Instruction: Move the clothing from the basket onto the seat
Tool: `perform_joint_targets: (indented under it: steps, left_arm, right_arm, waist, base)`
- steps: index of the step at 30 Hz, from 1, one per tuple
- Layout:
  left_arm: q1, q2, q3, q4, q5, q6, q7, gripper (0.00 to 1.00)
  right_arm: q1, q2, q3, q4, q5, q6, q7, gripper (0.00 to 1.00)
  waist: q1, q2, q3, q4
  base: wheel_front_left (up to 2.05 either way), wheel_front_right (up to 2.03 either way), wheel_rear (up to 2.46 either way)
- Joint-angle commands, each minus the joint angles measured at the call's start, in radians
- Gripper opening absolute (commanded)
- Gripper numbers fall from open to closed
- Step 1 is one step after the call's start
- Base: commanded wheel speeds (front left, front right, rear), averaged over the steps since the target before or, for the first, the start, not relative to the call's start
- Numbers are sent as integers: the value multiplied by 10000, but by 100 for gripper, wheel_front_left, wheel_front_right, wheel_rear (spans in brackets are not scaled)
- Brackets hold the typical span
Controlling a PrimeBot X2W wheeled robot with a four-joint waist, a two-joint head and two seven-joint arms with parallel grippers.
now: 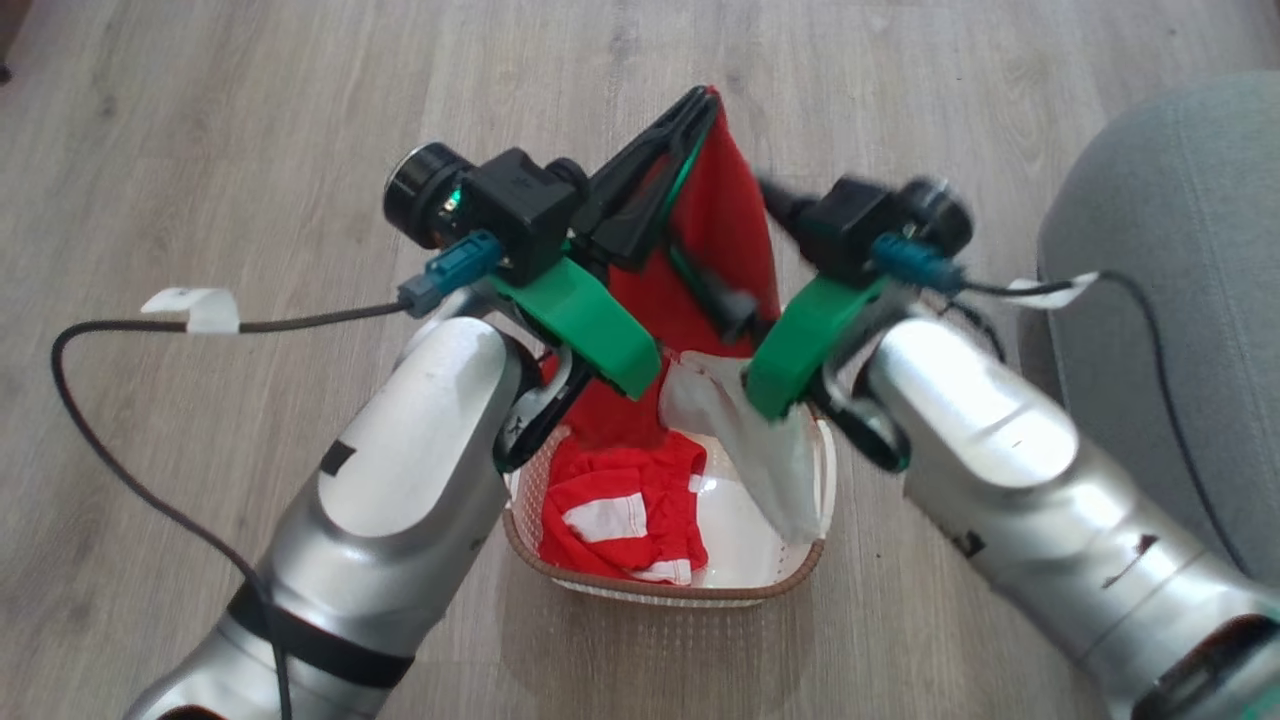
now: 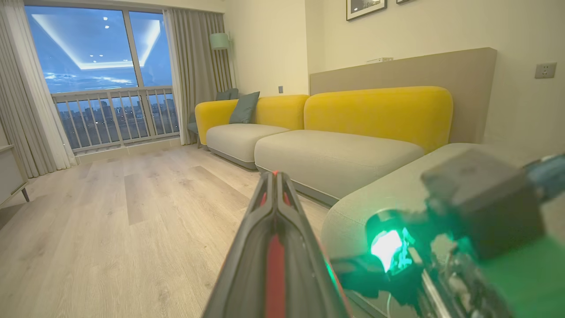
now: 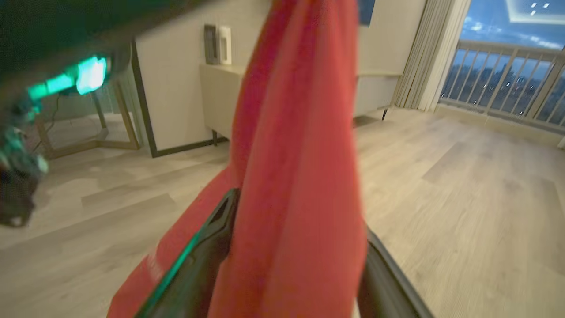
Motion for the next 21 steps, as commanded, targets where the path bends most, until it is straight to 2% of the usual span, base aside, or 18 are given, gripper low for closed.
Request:
perform_joint_targets:
  steps: [1,8,9,10,11,16,21]
  left_arm:
    - [-672,114,234,-444,-74,-9,-51,0]
    - [-690,112,-23,-603,-345,-9,-51,0]
    - [-685,112,-18,-604,-362,-9,-51,0]
    - [-675,112,-7,-588,-374,-9,-51,0]
    - [-664,112,10,-562,-369,-9,-51,0]
    - [-597,111,128,-460,-316,-9,-51,0]
    - [-506,111,254,-383,-314,-9,-51,0]
  right_arm:
    - [0,288,353,163,304,-2,-63,100]
    - [-347,565,1718,2216,1776,-2,143,100]
    - [-372,591,1887,2324,1993,-2,129,84]
    - [-406,602,2055,2393,2178,-2,106,33]
    - [-451,593,2183,2423,2346,-2,71,0]
    - [-666,391,2623,2560,2865,-2,-36,0]
    - [-791,246,2473,2397,3056,-2,-57,0]
  waist:
    - [-1,0,10,55]
    - [-1,0,21,231]
    - [-1,0,25,244]
    - [-1,0,31,248]
    - [-1,0,39,246]
    - [-1,0,62,156]
    - [-1,0,78,18]
  base:
    - [0,0,0]
    - [0,0,0]
    - [0,0,0]
    - [0,0,0]
    - [0,0,0]
    - [0,0,0]
    - [0,0,0]
